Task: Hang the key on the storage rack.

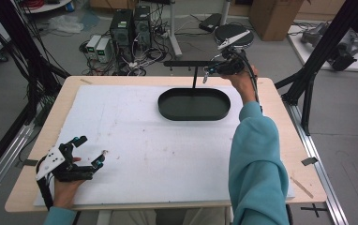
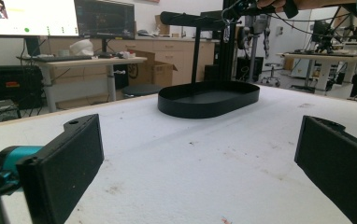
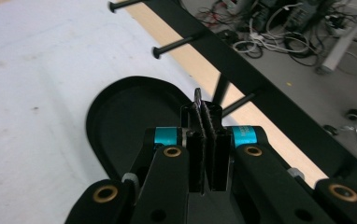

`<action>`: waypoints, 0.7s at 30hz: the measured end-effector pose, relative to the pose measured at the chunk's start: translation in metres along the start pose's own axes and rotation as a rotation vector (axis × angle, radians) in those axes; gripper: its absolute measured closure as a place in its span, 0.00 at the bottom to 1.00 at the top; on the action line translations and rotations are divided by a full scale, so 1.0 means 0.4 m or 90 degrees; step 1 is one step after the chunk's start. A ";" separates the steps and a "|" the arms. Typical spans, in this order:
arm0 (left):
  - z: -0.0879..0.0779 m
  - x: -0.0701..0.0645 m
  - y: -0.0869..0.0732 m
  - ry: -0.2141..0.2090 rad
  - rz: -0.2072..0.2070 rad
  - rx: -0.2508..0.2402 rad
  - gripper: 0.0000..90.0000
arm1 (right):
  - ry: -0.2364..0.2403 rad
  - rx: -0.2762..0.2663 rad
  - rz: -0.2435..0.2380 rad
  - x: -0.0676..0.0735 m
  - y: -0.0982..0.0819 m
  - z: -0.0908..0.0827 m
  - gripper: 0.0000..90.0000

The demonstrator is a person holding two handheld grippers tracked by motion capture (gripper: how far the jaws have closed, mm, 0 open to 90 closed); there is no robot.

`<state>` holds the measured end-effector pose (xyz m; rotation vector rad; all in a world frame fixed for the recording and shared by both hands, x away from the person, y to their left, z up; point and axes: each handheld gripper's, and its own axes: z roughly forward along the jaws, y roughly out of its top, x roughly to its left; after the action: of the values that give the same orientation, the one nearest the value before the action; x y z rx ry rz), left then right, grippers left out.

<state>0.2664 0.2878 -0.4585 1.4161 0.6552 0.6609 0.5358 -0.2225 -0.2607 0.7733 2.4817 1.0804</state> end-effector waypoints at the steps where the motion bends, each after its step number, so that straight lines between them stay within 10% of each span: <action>1: 0.000 0.000 0.000 0.000 -0.001 0.000 0.02 | -0.004 0.004 0.003 -0.001 -0.001 0.002 0.99; 21: -0.002 0.001 0.000 -0.002 -0.003 -0.002 0.02 | -0.080 -0.012 -0.011 -0.016 -0.006 0.026 0.97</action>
<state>0.2661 0.2885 -0.4587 1.4123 0.6556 0.6559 0.5450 -0.2218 -0.2689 0.7874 2.3664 1.0145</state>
